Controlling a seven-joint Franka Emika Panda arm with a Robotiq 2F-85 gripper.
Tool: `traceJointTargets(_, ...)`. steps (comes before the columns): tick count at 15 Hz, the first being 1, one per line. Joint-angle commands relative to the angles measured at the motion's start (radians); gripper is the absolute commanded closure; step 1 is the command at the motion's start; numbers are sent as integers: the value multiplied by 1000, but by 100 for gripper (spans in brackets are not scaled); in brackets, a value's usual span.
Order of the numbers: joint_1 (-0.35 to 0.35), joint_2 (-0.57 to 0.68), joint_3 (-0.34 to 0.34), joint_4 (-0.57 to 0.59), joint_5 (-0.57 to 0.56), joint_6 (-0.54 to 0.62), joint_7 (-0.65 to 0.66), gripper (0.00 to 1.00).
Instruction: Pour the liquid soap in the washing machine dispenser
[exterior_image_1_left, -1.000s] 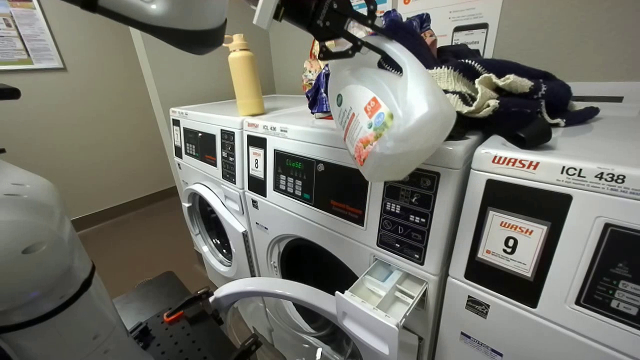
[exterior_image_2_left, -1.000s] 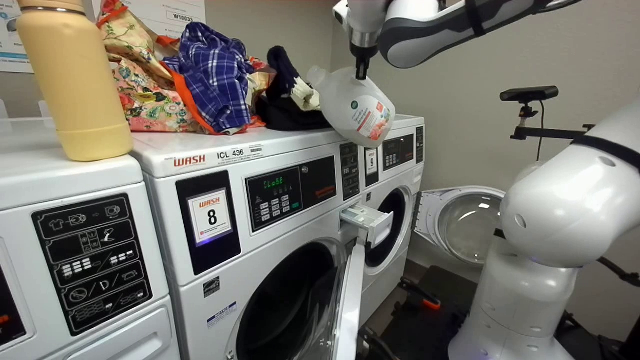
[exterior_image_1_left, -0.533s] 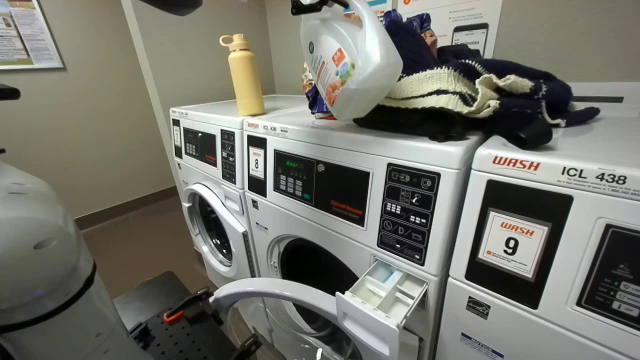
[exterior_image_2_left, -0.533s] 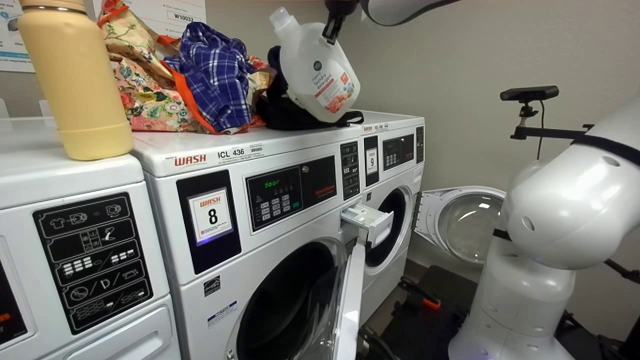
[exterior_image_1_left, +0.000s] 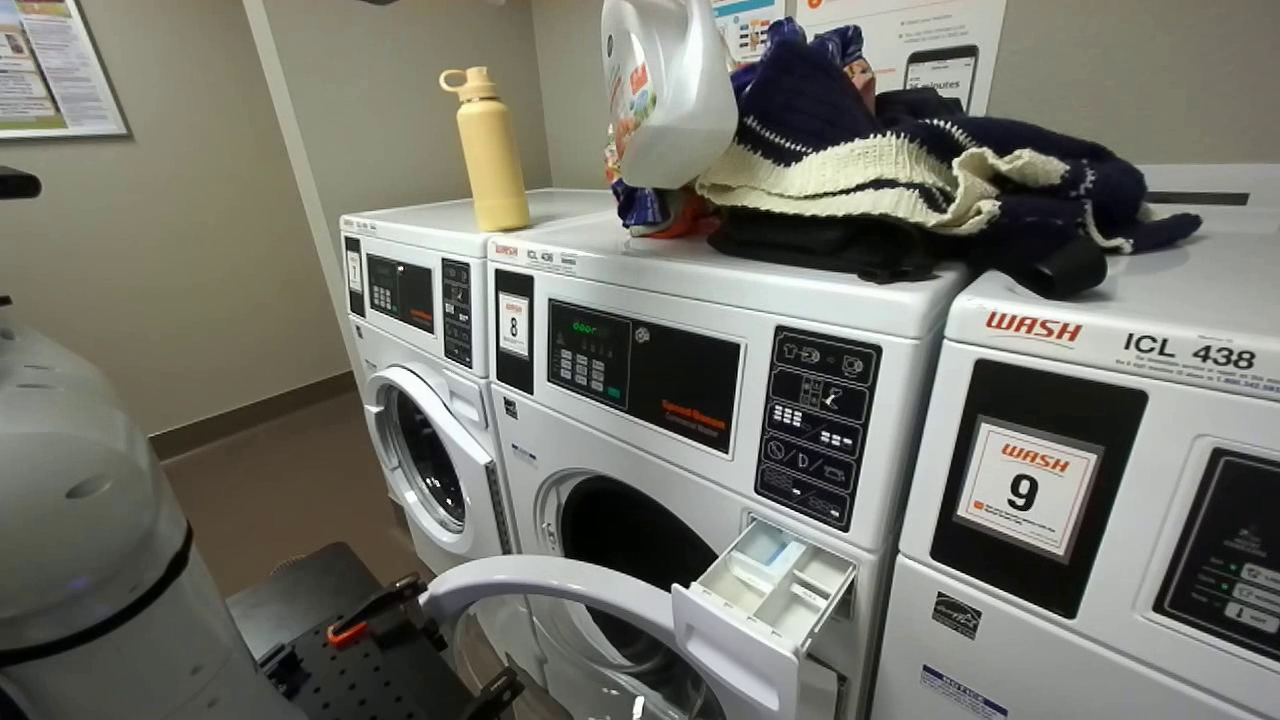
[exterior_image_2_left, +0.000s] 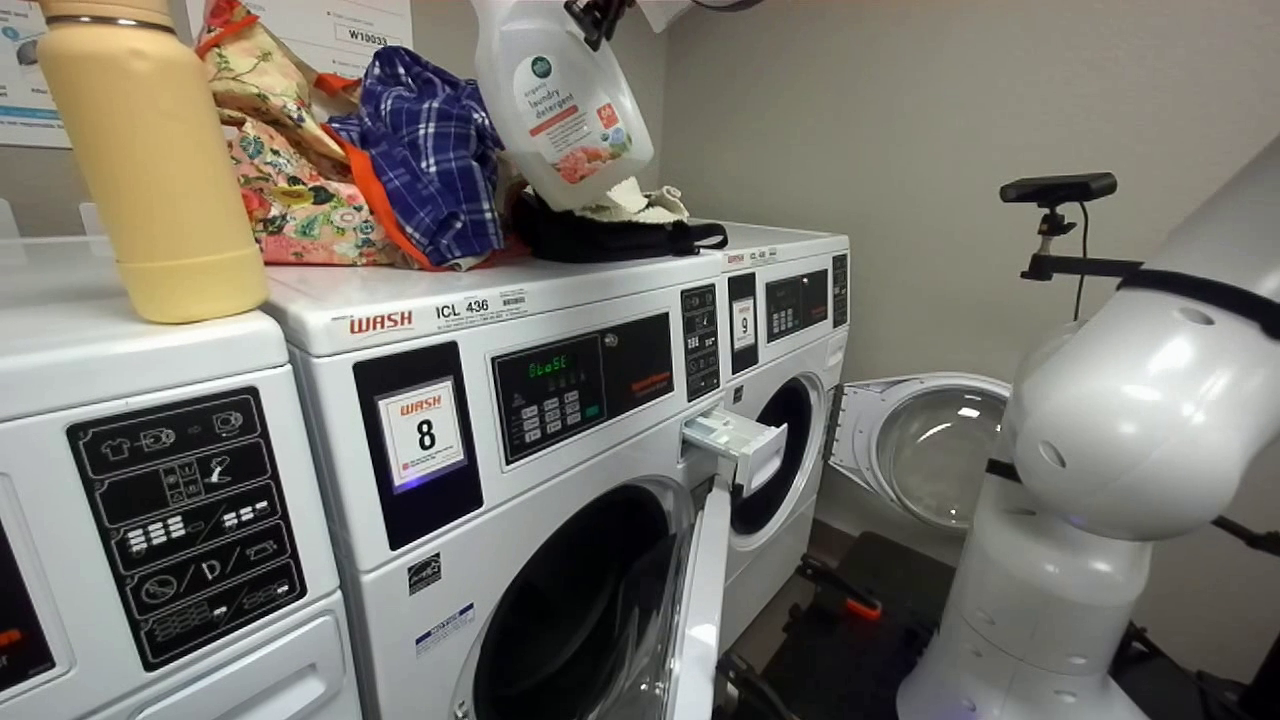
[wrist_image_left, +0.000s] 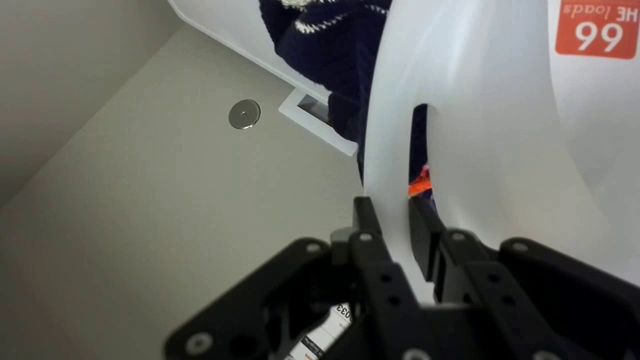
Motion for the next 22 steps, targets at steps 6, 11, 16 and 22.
traceJointTargets(6, -79, 162, 31, 66, 103, 324, 278, 94)
traceJointTargets(11, -48, 187, -8, 10, 141, 498, 360, 94)
traceJointTargets(16, -60, 183, -16, -92, 128, 637, 415, 94)
traceJointTargets(22, -159, 158, 13, -211, 37, 797, 532, 94)
